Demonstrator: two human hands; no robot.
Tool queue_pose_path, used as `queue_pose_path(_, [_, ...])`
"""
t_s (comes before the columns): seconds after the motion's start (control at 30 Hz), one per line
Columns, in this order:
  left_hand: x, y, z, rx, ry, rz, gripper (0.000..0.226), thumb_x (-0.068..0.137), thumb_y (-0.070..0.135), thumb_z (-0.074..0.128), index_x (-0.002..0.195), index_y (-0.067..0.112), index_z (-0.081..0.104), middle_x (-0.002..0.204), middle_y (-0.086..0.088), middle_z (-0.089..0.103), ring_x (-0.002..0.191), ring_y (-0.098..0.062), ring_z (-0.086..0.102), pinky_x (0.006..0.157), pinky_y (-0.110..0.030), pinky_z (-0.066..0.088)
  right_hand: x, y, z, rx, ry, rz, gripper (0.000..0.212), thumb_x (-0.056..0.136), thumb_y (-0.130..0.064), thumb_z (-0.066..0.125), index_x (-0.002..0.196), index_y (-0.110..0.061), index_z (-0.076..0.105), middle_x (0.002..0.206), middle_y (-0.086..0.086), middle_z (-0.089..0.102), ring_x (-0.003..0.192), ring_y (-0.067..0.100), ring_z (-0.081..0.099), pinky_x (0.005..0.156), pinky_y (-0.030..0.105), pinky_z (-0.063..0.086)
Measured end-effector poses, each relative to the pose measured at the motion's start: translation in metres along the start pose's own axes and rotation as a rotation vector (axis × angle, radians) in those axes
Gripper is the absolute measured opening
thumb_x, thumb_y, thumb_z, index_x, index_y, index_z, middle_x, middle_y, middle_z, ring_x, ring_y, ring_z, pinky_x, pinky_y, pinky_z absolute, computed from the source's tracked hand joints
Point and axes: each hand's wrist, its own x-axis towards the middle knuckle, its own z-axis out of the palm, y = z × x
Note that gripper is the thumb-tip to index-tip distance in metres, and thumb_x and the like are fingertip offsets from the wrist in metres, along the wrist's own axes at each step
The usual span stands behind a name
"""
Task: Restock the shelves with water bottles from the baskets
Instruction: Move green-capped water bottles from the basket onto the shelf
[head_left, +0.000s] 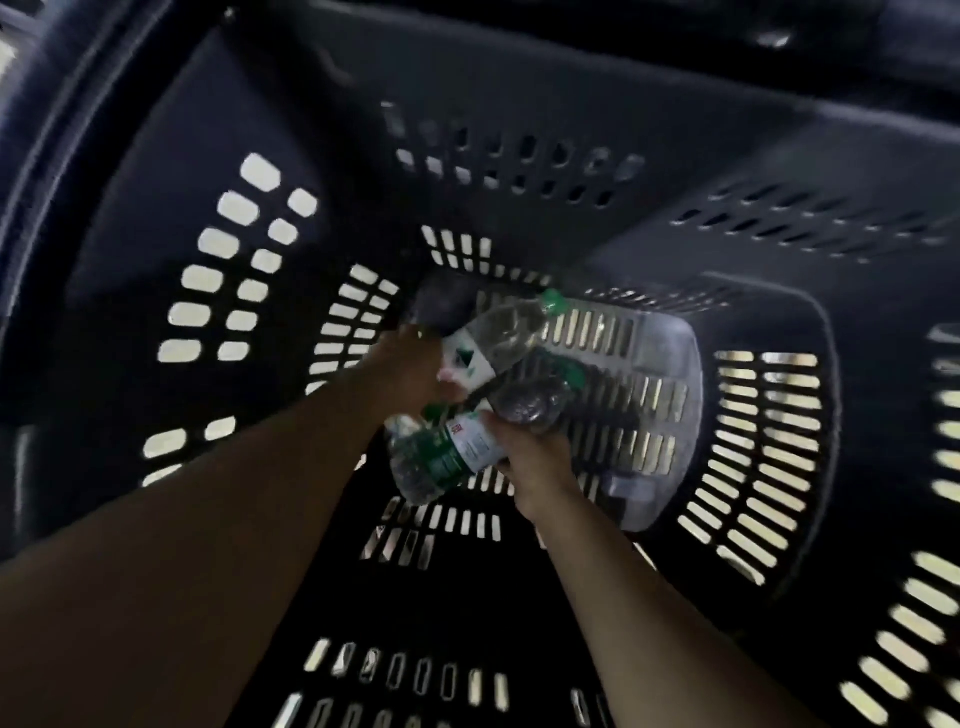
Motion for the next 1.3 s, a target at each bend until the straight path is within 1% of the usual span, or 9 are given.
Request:
queue_pose_path(0.1, [-0.011,-0.005,0.032,-0.246,-0.058,0.012,0.106,0.067,0.086,0.048,0.134,0.004,0.049,0.129,-0.019,0.057,0.117,-0.035,0.056,0.097,-0.048,0.046,-0.006,-0.007,-0.034,-0.024,0.016,-0.026,0.051,0.066,-0.026,0.088,0.108,-0.005,0.069,0.111,0.010,0.070,0.100,0.030,0.066,0.094,0.050,0.052])
queue_pose_path(0.2, [-0.058,0.019,0.030,-0.489,0.005,-0.146,0.050,0.087,0.040,0.066,0.118,0.002,0.059,0.110,-0.009,0.065,0.100,-0.026,0.063,0.087,-0.039,0.051,-0.029,-0.017,-0.067,-0.077,0.052,-0.100,0.080,0.036,-0.047,0.089,0.102,-0.005,0.070,0.101,0.009,0.072,0.092,0.027,0.069,0.086,0.046,0.056])
queue_pose_path(0.37, [-0.147,0.059,-0.006,-0.612,0.103,-0.234,0.020,0.087,0.027,0.070,0.084,0.011,0.058,0.074,-0.005,0.061,0.065,-0.010,0.060,0.049,-0.016,0.040,-0.109,-0.049,-0.110,-0.108,0.008,-0.205,0.068,0.046,-0.029,0.089,0.107,-0.008,0.068,0.102,0.009,0.073,0.093,0.028,0.070,0.084,0.046,0.057])
queue_pose_path(0.53, [-0.250,0.095,-0.075,-0.682,0.134,-0.209,0.045,0.084,0.038,0.070,0.113,0.006,0.060,0.097,-0.006,0.066,0.080,-0.010,0.058,0.054,-0.010,0.040,-0.238,-0.095,-0.137,-0.100,-0.066,-0.239,0.029,0.064,-0.004,0.084,0.089,-0.011,0.071,0.089,0.004,0.075,0.083,0.021,0.070,0.067,0.028,0.052])
queue_pose_path(0.63, [-0.325,0.125,-0.128,-0.760,0.170,-0.211,0.026,0.083,0.037,0.072,0.087,0.015,0.058,0.074,0.005,0.067,0.065,-0.007,0.060,0.046,-0.015,0.041,-0.328,-0.124,-0.152,-0.105,-0.120,-0.324,0.027,0.069,0.008,0.078,0.084,-0.014,0.071,0.082,-0.001,0.074,0.082,0.021,0.070,0.064,0.026,0.054])
queue_pose_path(0.8, [-0.441,0.166,-0.204,-0.884,0.228,-0.076,0.036,0.077,0.048,0.075,0.087,0.015,0.066,0.077,0.002,0.072,0.072,-0.012,0.069,0.066,-0.032,0.054,-0.471,-0.156,-0.177,-0.016,-0.228,-0.443,0.048,0.061,0.011,0.079,0.104,-0.007,0.067,0.100,0.009,0.074,0.102,0.032,0.067,0.090,0.040,0.052])
queue_pose_path(1.03, [-0.577,0.213,-0.288,-1.100,0.245,0.101,0.057,0.061,0.052,0.083,0.104,0.019,0.065,0.091,0.008,0.075,0.089,-0.011,0.070,0.077,-0.026,0.052,-0.629,-0.168,-0.203,0.524,-0.523,-0.477,0.050,0.057,0.001,0.071,0.107,0.001,0.063,0.099,0.021,0.067,0.086,0.033,0.066,0.075,0.041,0.057])
queue_pose_path(1.17, [-0.614,0.231,-0.312,-1.087,0.232,0.265,0.096,0.023,0.073,0.084,0.101,0.020,0.064,0.093,0.006,0.075,0.092,-0.012,0.069,0.082,-0.028,0.050,-0.693,-0.172,-0.208,0.702,-0.542,-0.485,0.033,0.067,-0.017,0.073,0.094,0.000,0.067,0.083,0.020,0.069,0.068,0.031,0.068,0.072,0.045,0.056])
queue_pose_path(1.3, [-0.643,0.249,-0.335,-1.078,0.182,0.371,0.089,0.032,0.066,0.088,0.108,0.028,0.062,0.104,0.011,0.073,0.104,-0.014,0.067,0.097,-0.037,0.048,-0.730,-0.181,-0.225,0.746,-0.525,-0.551,0.075,0.021,-0.034,0.099,0.085,-0.001,0.076,0.086,0.019,0.072,0.070,0.027,0.071,0.062,0.038,0.059])
